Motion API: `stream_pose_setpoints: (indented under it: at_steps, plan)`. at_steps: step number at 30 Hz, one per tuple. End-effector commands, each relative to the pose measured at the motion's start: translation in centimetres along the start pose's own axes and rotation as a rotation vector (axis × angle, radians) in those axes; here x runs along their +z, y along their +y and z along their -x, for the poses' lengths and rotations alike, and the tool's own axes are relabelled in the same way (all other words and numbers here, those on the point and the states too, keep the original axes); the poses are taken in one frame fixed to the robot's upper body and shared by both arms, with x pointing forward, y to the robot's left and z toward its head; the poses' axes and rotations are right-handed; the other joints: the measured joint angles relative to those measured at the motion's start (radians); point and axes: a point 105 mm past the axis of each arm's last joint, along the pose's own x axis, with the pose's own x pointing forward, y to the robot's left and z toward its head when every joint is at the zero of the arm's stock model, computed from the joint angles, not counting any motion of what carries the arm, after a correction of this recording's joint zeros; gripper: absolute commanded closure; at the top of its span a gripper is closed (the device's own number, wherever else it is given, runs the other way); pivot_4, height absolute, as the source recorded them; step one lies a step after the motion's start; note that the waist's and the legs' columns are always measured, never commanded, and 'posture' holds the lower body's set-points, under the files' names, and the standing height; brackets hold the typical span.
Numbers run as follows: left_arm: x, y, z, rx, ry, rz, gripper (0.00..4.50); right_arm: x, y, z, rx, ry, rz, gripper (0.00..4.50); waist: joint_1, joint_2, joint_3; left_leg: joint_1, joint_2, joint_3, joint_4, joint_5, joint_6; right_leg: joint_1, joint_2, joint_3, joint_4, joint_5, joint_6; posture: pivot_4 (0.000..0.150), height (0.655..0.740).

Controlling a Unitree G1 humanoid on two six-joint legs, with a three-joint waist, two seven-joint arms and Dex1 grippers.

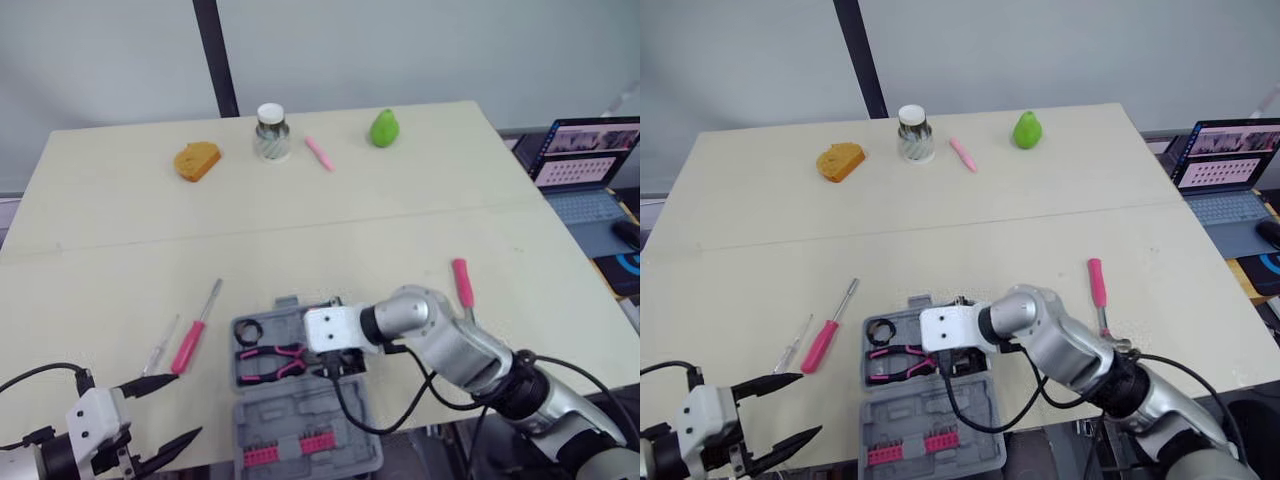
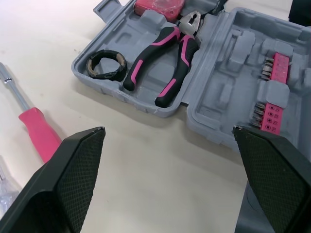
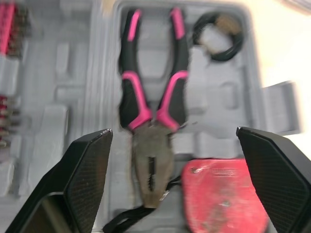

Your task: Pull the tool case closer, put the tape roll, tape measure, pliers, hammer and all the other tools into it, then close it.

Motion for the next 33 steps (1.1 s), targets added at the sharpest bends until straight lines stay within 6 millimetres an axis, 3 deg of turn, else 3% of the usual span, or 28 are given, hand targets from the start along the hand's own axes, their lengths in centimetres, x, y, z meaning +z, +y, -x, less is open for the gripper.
stream_pose_setpoints:
  at_steps: [1, 2, 5, 11, 21, 33]
  plan:
    - [0.4, 0.1, 0.0, -0.002, 0.001, -0.027, 0.0, 1.4, 0.1, 0.6, 0.002, -0.055, 0.037, 0.07, 0.0, 0.0, 0.0, 0.0, 0.0, 0.0, 0.0, 0.0, 0.0, 0.0, 0.0, 0.0, 0.0, 0.0, 0.0, 0.15, 0.74]
    - [0.5, 0.2, -0.3, -0.001, -0.007, -0.031, 0.0, 2.1, -0.3, 0.3, -0.026, -0.115, 0.017, 0.07, 0.0, 0.0, 0.0, 0.0, 0.0, 0.0, 0.0, 0.0, 0.0, 0.0, 0.0, 0.0, 0.0, 0.0, 0.0, 0.15, 0.74]
    - [0.9, 0.3, -1.0, -0.002, -0.029, -0.041, 0.0, 3.2, -1.6, -1.1, -0.117, -0.259, -0.031, 1.34, -0.001, 0.0, 0.0, 0.0, 0.0, 0.0, 0.0, 0.0, 0.0, 0.0, 0.0, 0.0, 0.001, 0.0, 0.0, 0.15, 0.74]
    - [1.3, -0.4, -1.8, -0.029, -0.054, -0.052, 0.0, 3.4, -1.8, -2.9, -0.175, -0.408, -0.084, 4.46, 0.002, -0.001, -0.001, 0.0, -0.001, 0.001, 0.0, 0.0, 0.0, 0.0, 0.0, 0.001, 0.005, 0.0, 0.0, 0.15, 0.74]
    - [1.6, -1.1, -2.8, -0.05, -0.08, -0.05, 0.0, 0.9, -0.2, -5.7, -0.137, -0.361, -0.113, 4.46, -0.002, -0.001, -0.001, 0.001, 0.0, 0.002, 0.0, 0.001, -0.001, 0.0, 0.001, 0.001, 0.006, 0.0, 0.0, 0.15, 0.74]
    - [1.5, -1.0, -2.7, -0.043, -0.073, -0.054, 0.0, -1.1, 0.4, -7.1, -0.116, -0.279, -0.118, 4.46, -0.001, -0.001, -0.001, 0.001, 0.001, 0.002, 0.0, 0.001, -0.001, 0.0, 0.001, 0.001, 0.006, 0.0, -0.001, 0.15, 0.74]
